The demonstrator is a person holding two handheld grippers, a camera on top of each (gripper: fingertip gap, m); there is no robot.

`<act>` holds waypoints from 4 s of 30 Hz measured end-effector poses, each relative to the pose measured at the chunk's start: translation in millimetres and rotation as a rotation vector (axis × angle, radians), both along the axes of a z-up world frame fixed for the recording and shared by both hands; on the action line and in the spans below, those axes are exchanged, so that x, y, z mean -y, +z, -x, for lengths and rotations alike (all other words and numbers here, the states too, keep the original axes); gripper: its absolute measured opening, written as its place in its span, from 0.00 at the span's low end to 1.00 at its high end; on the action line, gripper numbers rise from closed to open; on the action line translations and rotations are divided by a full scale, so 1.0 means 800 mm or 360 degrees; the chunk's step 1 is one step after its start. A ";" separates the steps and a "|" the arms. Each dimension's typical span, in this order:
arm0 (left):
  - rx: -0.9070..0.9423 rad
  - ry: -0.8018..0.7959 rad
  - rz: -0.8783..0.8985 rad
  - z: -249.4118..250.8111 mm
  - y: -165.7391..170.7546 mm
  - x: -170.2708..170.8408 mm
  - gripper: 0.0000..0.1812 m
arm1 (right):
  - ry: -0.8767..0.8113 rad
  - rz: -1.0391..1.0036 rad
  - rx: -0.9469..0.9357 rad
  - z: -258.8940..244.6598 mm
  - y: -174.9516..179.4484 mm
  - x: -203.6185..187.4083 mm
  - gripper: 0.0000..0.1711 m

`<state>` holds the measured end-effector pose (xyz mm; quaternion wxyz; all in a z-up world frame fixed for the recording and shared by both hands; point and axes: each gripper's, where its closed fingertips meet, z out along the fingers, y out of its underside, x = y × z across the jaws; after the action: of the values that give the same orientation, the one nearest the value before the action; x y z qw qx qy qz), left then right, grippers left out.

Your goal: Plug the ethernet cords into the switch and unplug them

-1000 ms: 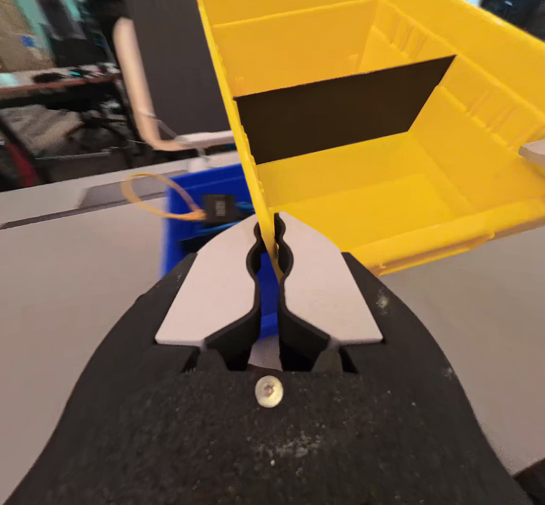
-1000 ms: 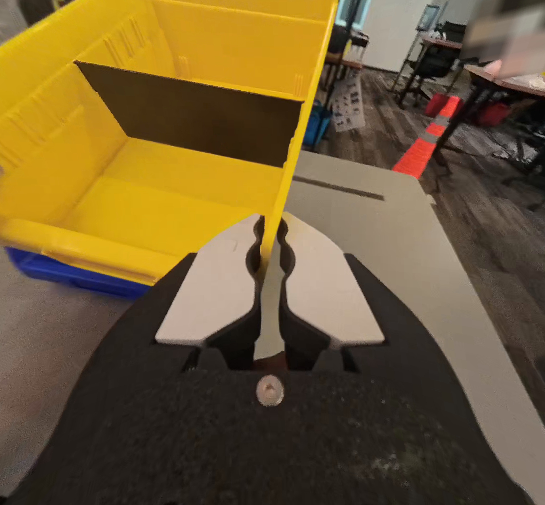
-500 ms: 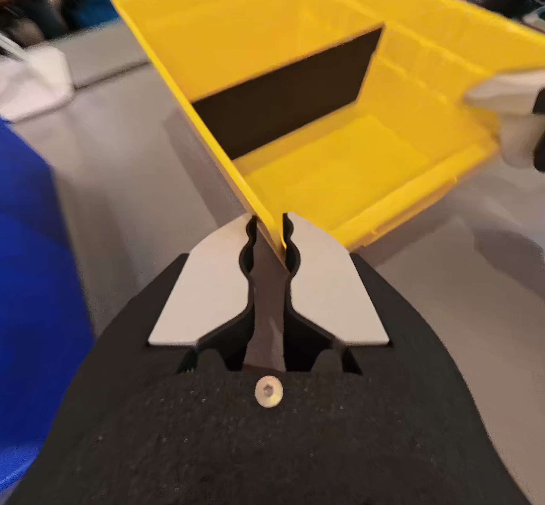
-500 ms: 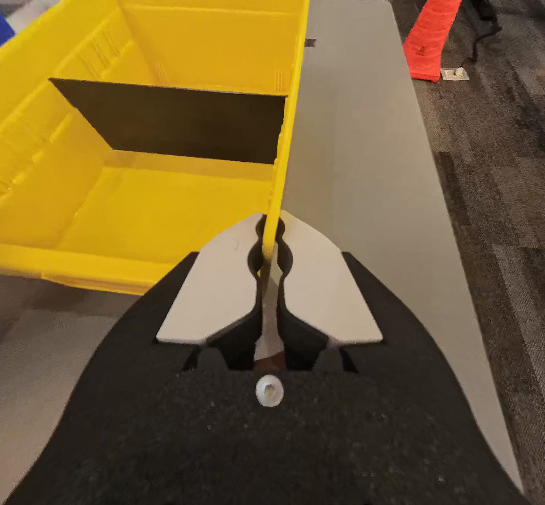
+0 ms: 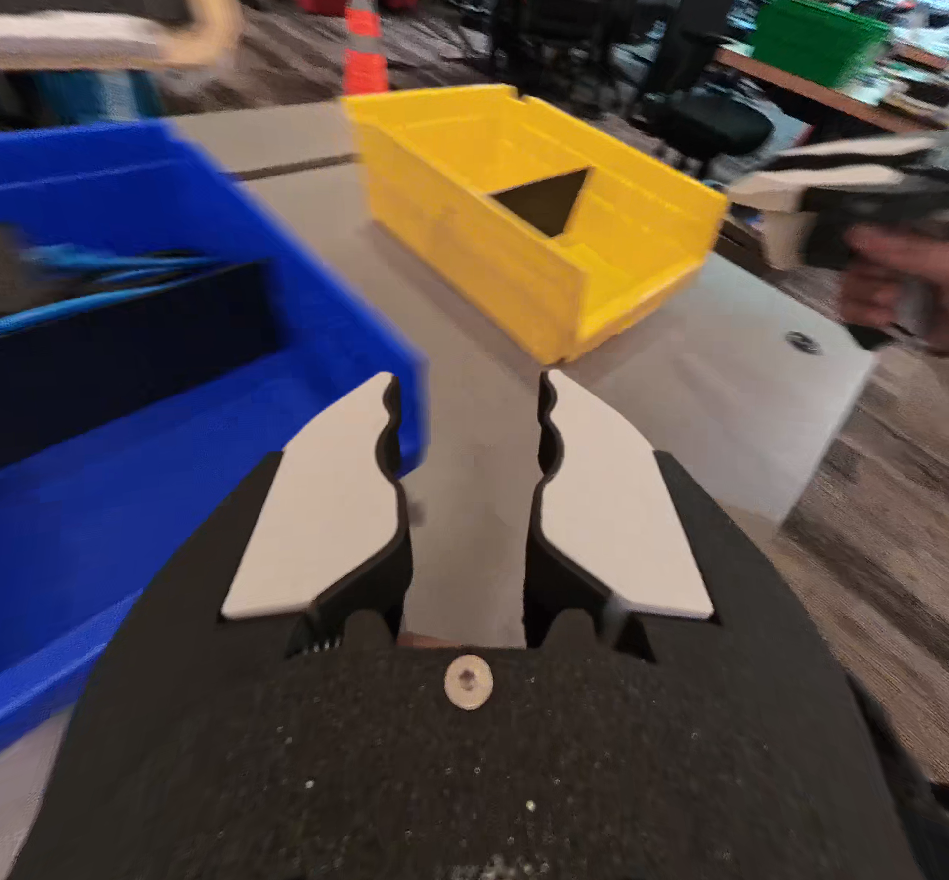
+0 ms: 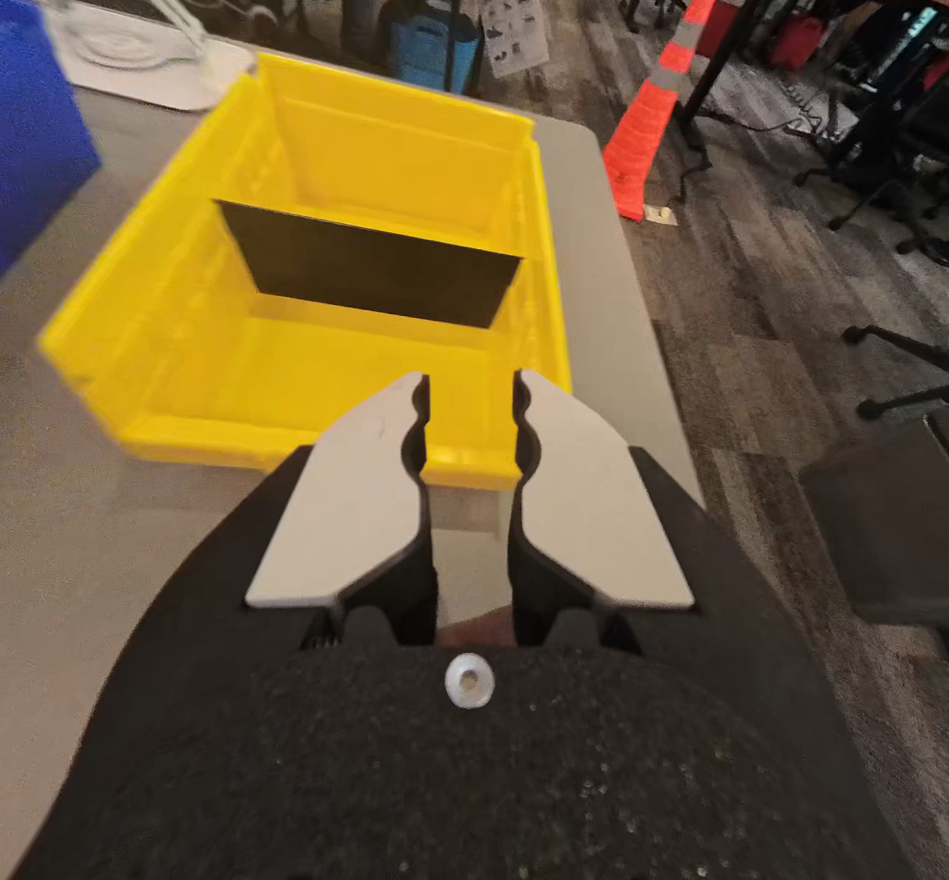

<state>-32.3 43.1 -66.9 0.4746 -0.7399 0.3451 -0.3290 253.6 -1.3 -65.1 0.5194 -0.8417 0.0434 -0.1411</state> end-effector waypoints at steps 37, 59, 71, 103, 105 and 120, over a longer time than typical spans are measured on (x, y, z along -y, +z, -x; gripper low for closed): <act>-0.0400 0.1061 -0.0135 0.525 -0.025 -0.180 0.02 | 0.0476 -0.0137 -0.0299 0.646 -0.029 -0.207 0.03; -0.0088 0.1046 0.0051 0.584 -0.035 -0.172 0.12 | 0.1048 0.0102 -0.0657 0.677 -0.061 -0.159 0.12; 0.0220 0.0648 0.0059 0.401 -0.004 -0.049 0.18 | 0.0683 0.0076 -0.0526 0.370 -0.098 -0.052 0.20; 0.0090 0.0238 0.0235 0.275 -0.068 -0.001 0.19 | 0.0542 -0.0031 -0.0536 0.294 -0.097 -0.026 0.23; 0.0065 0.0228 0.0180 0.281 -0.059 -0.004 0.19 | 0.0547 -0.0040 -0.0542 0.295 -0.095 -0.025 0.23; -0.1225 -0.0101 0.0043 0.476 0.008 -0.257 0.35 | 0.0601 -0.0032 -0.0532 0.307 -0.093 -0.026 0.23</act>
<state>-412.8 248.5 -60.2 0.2902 -0.8043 0.5164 -0.0464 7.8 19.2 -139.9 0.5305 -0.8413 -0.0280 0.1000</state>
